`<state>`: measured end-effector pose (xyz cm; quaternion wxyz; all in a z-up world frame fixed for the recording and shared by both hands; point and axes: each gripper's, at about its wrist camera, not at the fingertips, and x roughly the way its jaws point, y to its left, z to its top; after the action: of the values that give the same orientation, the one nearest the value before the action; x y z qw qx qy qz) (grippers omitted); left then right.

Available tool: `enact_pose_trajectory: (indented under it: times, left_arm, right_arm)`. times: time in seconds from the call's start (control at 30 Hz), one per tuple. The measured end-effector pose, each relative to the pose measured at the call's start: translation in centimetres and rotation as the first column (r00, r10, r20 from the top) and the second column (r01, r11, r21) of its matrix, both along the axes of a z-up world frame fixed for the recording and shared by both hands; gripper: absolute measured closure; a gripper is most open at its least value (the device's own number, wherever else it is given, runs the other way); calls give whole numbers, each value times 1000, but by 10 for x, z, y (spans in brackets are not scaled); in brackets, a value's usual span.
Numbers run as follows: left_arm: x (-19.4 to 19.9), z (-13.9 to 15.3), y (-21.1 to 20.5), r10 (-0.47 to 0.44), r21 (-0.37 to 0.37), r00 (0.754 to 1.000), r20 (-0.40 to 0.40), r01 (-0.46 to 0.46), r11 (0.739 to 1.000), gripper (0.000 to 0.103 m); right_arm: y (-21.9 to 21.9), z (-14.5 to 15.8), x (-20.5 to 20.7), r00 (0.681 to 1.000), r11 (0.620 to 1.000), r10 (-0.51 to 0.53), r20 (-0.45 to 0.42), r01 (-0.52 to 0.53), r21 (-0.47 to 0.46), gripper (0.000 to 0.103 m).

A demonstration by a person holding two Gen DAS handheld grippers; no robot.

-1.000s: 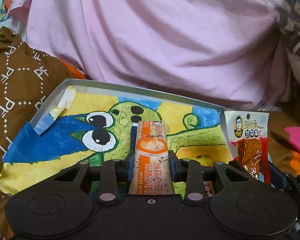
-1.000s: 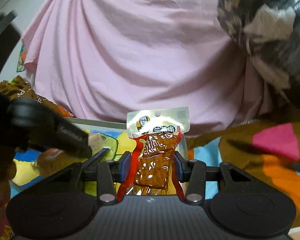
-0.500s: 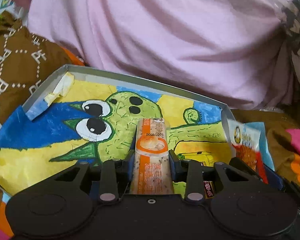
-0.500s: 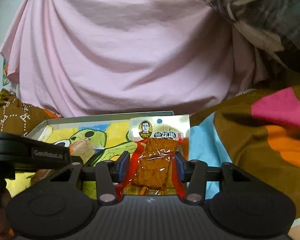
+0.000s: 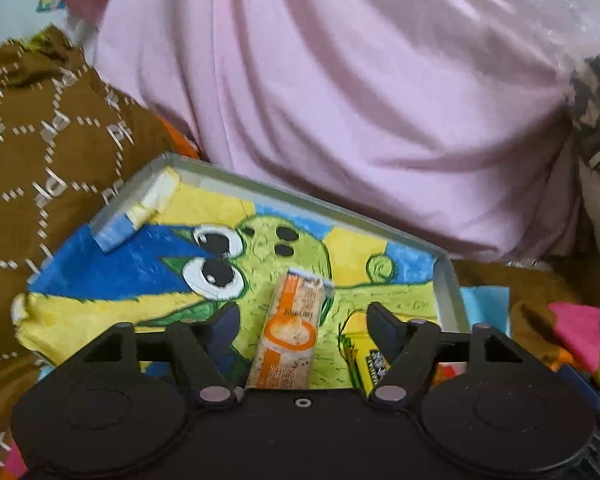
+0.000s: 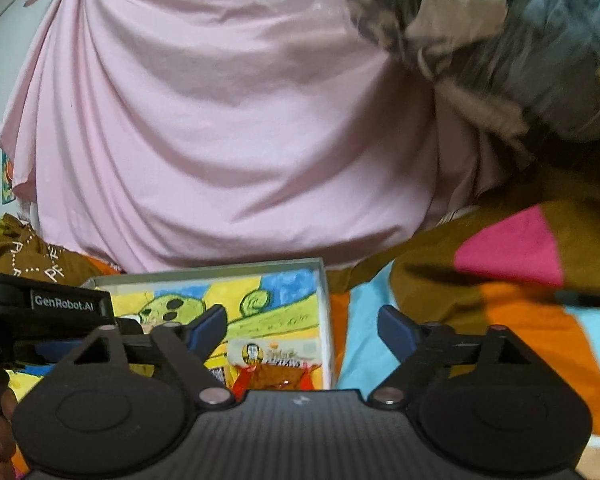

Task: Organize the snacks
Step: 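Lower both packs into the grey tray and open both tools, then move both tools back toward the remaining snacks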

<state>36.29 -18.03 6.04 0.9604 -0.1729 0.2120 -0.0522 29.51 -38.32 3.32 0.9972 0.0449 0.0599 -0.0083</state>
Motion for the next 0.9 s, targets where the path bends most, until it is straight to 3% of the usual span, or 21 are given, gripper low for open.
enact_pose_trajectory:
  times: [0.33, 0.63, 0.9]
  left_arm:
    - [-62, 38, 21, 40, 11, 992, 119, -42, 999, 2]
    - [-115, 53, 52, 26, 20, 991, 133, -29, 999, 1]
    - [-164, 53, 84, 10, 55, 992, 126, -17, 998, 1]
  right_arm:
    - [16, 29, -62, 995, 997, 13, 97, -5, -79, 0]
    - [24, 39, -115, 992, 1000, 18, 124, -15, -26, 0]
    - [47, 38, -159, 986, 993, 75, 146, -61, -98, 0]
